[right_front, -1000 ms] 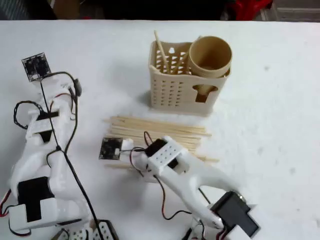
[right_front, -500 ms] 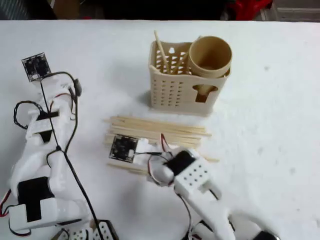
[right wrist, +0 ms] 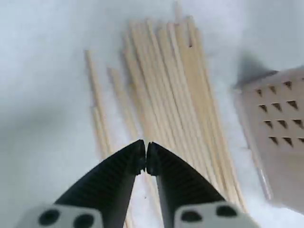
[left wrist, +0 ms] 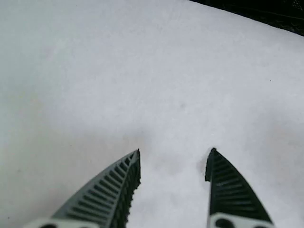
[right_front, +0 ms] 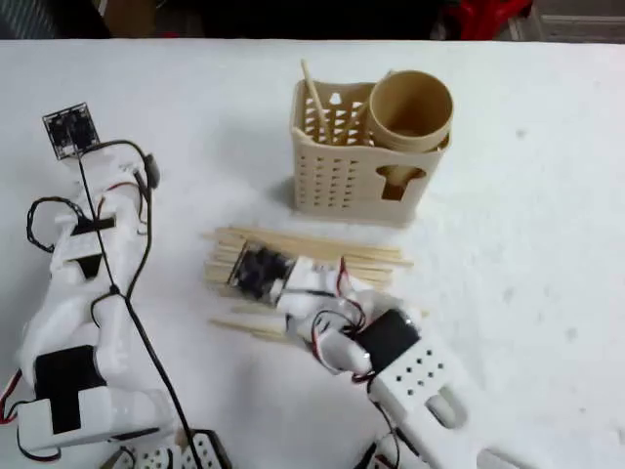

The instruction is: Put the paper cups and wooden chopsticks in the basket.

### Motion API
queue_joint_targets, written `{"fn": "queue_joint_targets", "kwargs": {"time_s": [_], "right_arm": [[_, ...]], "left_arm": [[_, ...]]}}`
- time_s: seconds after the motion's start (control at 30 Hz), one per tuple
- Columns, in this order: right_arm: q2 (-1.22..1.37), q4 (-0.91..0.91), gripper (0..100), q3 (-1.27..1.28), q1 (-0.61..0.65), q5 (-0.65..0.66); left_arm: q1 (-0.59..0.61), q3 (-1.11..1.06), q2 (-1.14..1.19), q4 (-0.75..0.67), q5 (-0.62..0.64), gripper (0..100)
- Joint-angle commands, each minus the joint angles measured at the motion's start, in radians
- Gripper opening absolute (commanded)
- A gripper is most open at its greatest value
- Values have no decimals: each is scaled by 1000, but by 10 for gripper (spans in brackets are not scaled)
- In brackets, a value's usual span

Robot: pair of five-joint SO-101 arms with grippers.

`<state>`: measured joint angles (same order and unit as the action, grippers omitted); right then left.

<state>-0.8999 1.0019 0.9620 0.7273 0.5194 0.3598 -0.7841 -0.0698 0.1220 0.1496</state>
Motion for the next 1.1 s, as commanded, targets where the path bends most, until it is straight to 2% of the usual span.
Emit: {"fn": "queue_joint_targets", "kwargs": {"time_s": [0.0, 0.13, 0.23, 0.3, 0.4, 0.63, 0.8, 1.07], "right_arm": [[-39, 4, 17, -161, -67, -91], [-33, 31, 17, -279, -105, -98], [28, 186, 21, -255, -25, 20], [99, 223, 22, -183, 39, 97], [205, 157, 50, -68, 82, 140], [430, -81, 228, 51, 82, 193], [561, -189, 183, 51, 62, 193], [638, -222, 77, 38, 59, 193]], "left_arm": [[-12, 49, -4, 2, 6, 234], [-12, 49, -4, 2, 6, 234], [-12, 49, -4, 2, 6, 234], [-13, 51, -4, 2, 6, 234], [-13, 49, -4, 2, 6, 234], [-13, 48, -4, 2, 6, 234], [-13, 49, -4, 2, 6, 234], [-13, 49, -4, 2, 6, 234]]}}
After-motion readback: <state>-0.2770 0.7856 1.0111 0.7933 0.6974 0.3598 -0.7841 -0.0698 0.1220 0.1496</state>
